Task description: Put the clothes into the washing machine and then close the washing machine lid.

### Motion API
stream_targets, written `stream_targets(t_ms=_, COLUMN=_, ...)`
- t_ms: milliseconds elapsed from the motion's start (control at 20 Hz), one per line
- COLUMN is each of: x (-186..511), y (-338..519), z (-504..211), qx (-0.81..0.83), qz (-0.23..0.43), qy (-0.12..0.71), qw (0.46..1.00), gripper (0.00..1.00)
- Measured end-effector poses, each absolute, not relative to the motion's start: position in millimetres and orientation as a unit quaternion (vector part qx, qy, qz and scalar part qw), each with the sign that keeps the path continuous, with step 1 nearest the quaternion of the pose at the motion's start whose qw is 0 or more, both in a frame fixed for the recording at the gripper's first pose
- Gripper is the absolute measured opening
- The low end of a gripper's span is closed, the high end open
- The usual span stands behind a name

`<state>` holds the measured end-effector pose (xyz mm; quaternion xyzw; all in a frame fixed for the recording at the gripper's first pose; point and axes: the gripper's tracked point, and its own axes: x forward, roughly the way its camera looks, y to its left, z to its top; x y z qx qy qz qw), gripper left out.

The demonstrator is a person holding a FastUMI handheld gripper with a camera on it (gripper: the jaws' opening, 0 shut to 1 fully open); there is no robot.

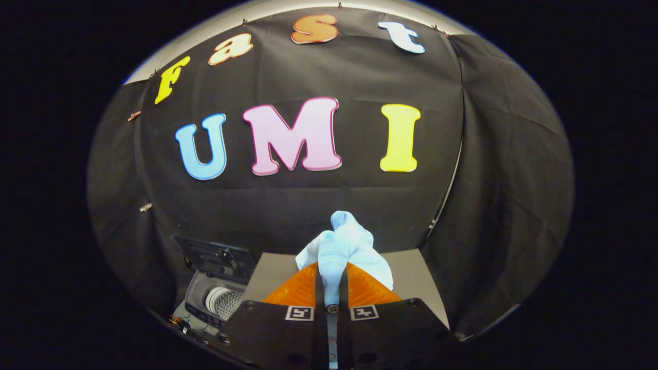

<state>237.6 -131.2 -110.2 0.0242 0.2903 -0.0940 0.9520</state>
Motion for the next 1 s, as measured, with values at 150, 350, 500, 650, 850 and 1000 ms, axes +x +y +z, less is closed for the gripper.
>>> stream_targets(t_ms=150, x=248.1, y=-105.0, z=-79.6, qx=0.032, qz=-0.08, qy=0.243, qw=0.966, gripper=0.11)
stream_targets(t_ms=350, x=251.1, y=-54.1, z=-74.4, qx=0.037, qz=-0.034, qy=0.243, qw=0.969, gripper=0.1)
stream_targets(t_ms=500, x=254.5, y=-11.4, z=-74.5, qx=0.048, qz=0.002, qy=0.249, qw=0.967, gripper=0.11)
stream_targets(t_ms=650, x=257.0, y=27.1, z=-76.7, qx=0.055, qz=0.031, qy=0.252, qw=0.966, gripper=0.11)
stream_targets(t_ms=850, x=257.3, y=81.5, z=-88.3, qx=0.059, qz=0.068, qy=0.265, qw=0.96, gripper=0.11)
stream_targets(t_ms=1000, x=254.8, y=122.6, z=-100.8, qx=0.049, qz=0.097, qy=0.272, qw=0.956, gripper=0.11)
